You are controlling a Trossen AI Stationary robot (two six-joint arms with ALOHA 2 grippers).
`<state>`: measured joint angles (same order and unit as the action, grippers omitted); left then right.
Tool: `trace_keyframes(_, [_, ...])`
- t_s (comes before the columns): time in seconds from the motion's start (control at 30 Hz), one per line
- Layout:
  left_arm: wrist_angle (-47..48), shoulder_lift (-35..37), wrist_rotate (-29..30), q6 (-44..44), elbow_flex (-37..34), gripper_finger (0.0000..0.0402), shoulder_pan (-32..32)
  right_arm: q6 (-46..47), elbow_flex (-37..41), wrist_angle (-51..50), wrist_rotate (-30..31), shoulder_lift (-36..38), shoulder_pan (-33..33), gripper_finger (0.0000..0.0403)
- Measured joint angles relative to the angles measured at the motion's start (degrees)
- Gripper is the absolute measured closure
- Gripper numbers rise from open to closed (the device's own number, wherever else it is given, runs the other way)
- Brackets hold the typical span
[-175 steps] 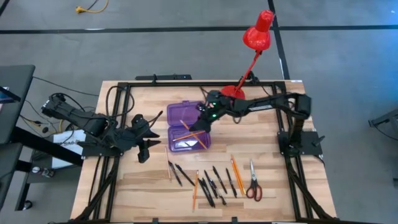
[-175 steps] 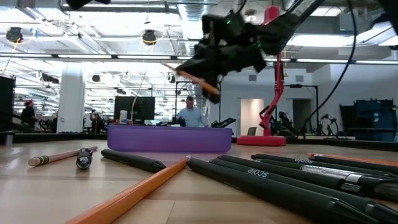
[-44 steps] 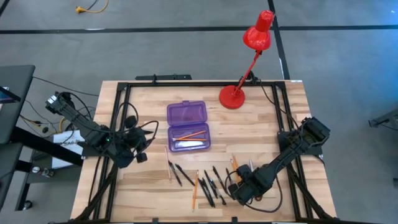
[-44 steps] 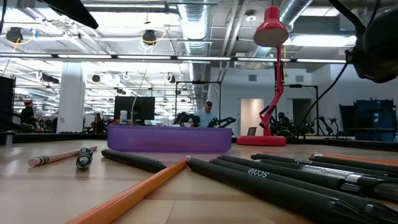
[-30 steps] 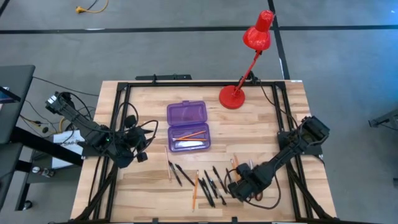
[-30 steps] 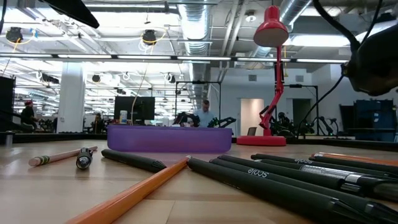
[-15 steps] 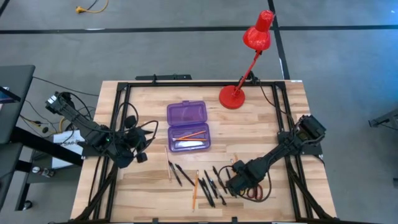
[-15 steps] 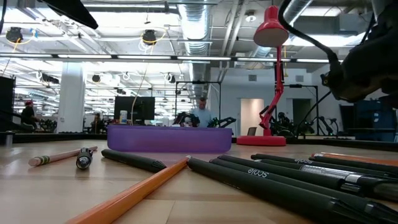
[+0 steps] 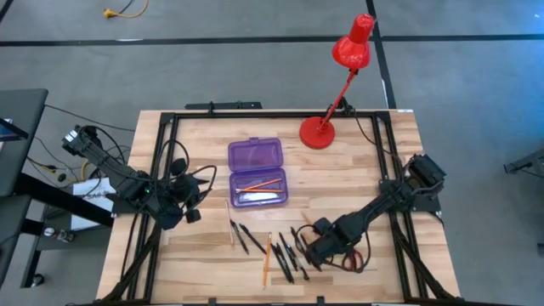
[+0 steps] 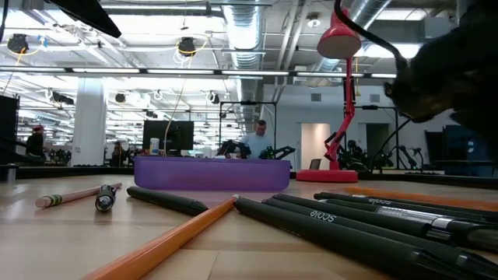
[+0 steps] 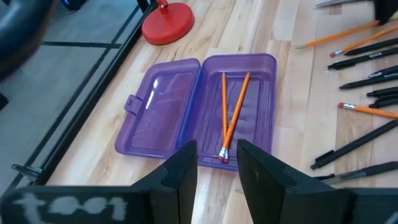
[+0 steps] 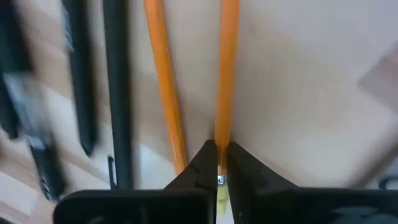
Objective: Pick & place school supplies into a supply box
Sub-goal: Put the orange pencil into the purple supply box
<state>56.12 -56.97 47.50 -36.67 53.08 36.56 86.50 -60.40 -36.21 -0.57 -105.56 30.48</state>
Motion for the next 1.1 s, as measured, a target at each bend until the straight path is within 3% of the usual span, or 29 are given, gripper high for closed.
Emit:
trace_keyframes(0.2, [0.0, 0.0, -0.2, 0.0, 0.0, 0.0299, 0.0, -0.7, 0.2, 1.2, 12.1, 4.2, -2.2, 0.0402])
trace_keyframes(0.5, [-0.1, 0.0, -1.4, -1.3, 0.0, 0.0299, 0.0, -10.8, 0.0, 12.2, 16.1, 10.0, -5.5, 0.0402])
trace_keyframes(0.83, [-0.2, 0.0, -3.8, -2.2, 0.0, 0.0299, 0.0, -28.8, -0.2, 34.8, 9.2, 10.6, -10.1, 0.0403])
trace_keyframes(1.1, [-0.3, 0.0, -3.8, -2.1, 0.0, 0.0299, 0.1, -37.0, -0.2, 38.4, 1.5, 10.6, -16.0, 0.0403])
